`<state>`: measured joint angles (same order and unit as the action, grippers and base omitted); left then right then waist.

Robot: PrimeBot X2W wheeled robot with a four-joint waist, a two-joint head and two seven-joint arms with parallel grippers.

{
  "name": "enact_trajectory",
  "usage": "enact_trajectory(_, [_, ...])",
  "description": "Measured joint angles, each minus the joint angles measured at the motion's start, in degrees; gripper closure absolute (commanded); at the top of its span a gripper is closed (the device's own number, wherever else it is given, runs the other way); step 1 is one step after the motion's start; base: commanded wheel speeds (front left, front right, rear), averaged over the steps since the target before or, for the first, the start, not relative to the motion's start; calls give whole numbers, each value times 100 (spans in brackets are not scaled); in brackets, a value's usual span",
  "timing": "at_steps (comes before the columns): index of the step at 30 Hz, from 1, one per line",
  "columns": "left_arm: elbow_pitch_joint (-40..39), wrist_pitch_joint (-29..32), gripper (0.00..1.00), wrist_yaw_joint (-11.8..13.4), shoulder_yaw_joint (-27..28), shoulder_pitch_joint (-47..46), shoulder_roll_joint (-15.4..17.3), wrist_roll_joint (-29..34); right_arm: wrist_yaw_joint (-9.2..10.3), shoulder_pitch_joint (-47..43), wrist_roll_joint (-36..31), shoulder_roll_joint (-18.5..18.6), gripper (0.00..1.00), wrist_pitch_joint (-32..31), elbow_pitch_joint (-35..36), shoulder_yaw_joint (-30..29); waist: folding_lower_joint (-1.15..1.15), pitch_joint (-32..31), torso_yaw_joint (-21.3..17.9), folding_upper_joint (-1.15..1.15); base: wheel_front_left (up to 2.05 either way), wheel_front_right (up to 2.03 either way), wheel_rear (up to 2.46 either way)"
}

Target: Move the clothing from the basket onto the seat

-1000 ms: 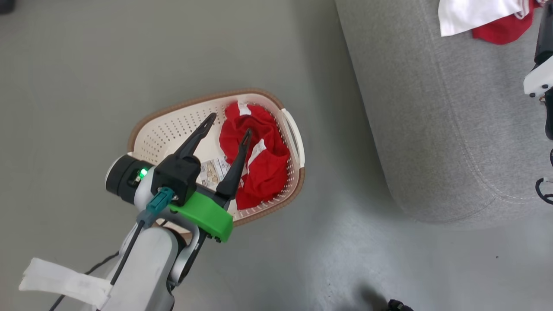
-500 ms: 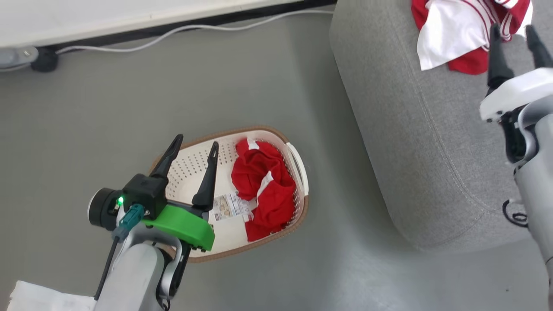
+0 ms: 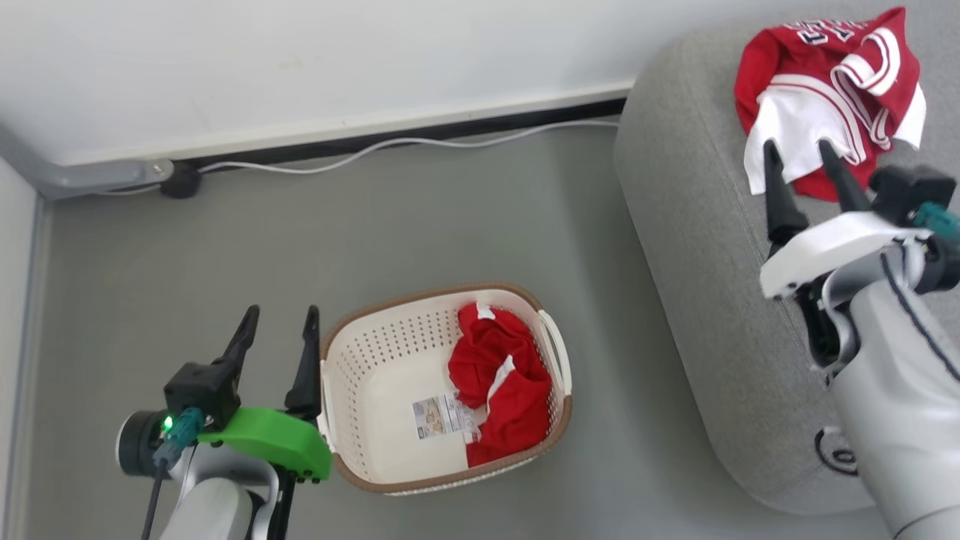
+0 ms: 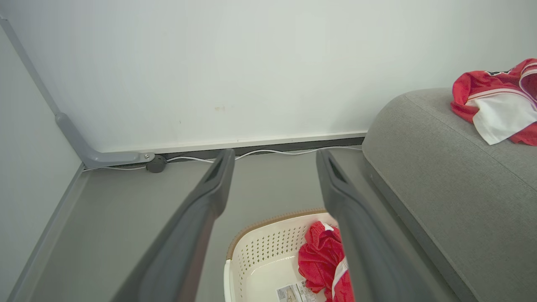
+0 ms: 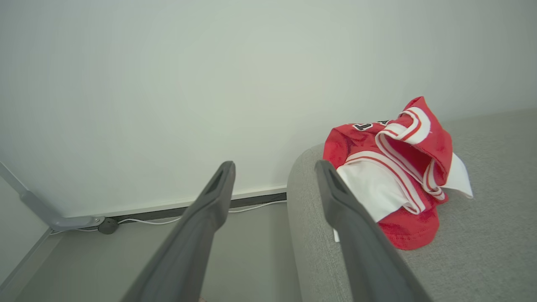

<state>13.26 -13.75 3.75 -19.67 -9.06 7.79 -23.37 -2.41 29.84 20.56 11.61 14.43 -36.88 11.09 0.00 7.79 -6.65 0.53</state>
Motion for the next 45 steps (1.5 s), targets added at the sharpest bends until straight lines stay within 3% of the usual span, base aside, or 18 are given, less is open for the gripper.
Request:
enact_trajectory(14, [58, -30, 0, 153, 580, 732, 129, -58, 100, -1309, -9, -614, 0, 0, 399, 333, 0, -791, 392, 0, 0, 0, 0])
enact_trajectory(45, [-602, -62, 0, 209, 1185, 1444, 158, -54, 494, -2484, -246, -615, 0, 0, 1642, 382, 0, -1066, 409, 0, 0, 0, 0])
